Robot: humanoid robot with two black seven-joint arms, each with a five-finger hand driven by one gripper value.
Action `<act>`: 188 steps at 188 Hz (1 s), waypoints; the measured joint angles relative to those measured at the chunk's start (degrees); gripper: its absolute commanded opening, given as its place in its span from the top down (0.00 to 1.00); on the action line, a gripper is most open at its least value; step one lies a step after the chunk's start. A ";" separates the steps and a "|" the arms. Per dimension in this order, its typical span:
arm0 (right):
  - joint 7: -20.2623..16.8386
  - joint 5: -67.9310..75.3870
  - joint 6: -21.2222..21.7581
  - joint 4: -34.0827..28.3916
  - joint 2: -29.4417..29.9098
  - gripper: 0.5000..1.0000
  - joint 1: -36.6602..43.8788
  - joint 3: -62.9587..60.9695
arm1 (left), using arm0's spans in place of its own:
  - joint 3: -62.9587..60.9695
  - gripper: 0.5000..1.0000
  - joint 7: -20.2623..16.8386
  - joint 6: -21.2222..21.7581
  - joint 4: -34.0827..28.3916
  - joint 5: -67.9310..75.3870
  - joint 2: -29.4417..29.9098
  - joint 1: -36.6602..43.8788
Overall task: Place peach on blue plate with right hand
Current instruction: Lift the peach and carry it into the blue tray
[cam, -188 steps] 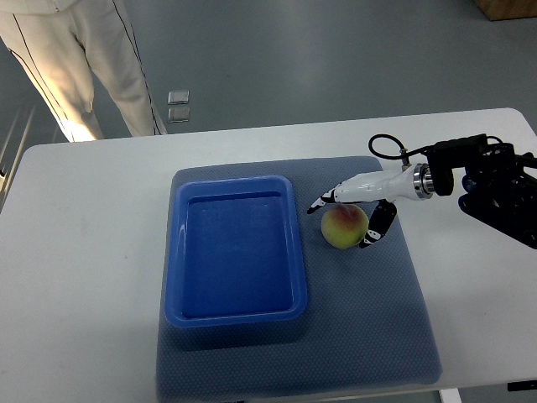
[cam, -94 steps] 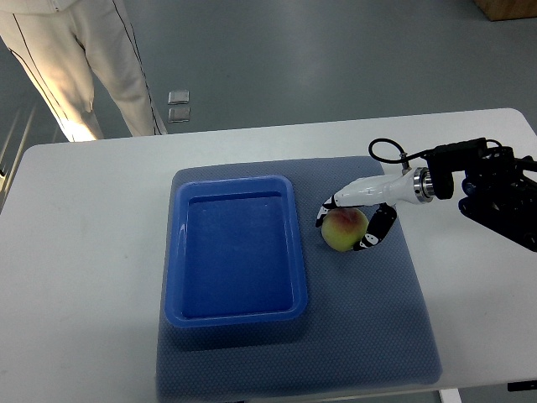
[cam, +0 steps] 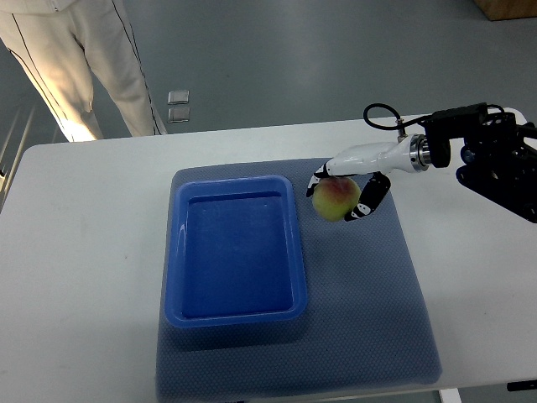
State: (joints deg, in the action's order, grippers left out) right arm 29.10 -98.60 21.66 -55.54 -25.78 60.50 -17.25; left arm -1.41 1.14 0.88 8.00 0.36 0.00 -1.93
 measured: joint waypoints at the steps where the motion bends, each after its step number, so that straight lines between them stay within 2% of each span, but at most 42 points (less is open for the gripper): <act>1: 0.00 0.01 0.00 0.00 0.11 0.64 0.07 0.00 | 0.00 0.00 0.00 0.00 0.00 0.00 0.00 0.00; 62: -0.36 0.07 0.14 1.51 12.05 0.62 2.63 0.04 | 0.00 0.00 0.00 0.00 0.00 0.00 0.00 0.00; 89: -0.37 -0.15 0.14 4.24 16.93 0.57 2.48 0.27 | 0.00 0.00 0.00 0.00 0.00 0.00 0.00 0.00; 112: -0.37 -0.35 -0.25 7.89 21.07 0.56 1.86 1.00 | 0.00 0.00 0.00 0.00 0.00 0.00 0.00 0.00; 173: -0.45 -0.44 -1.50 11.40 24.94 0.48 -0.03 2.70 | 0.00 0.00 0.00 0.00 0.00 0.00 0.00 0.00; 174: -0.45 -0.44 -1.53 11.44 24.95 0.36 -0.05 2.70 | 0.00 0.00 0.00 0.00 0.00 0.00 0.00 0.00; 188: -0.45 -0.37 -1.76 11.80 25.12 0.20 -0.16 2.73 | 0.00 0.00 0.00 0.00 0.00 0.00 0.00 0.00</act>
State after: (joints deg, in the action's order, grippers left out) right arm 28.65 -98.97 19.90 -43.74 -0.66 60.34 -14.53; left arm -1.41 1.14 0.88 8.00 0.35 0.00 -1.93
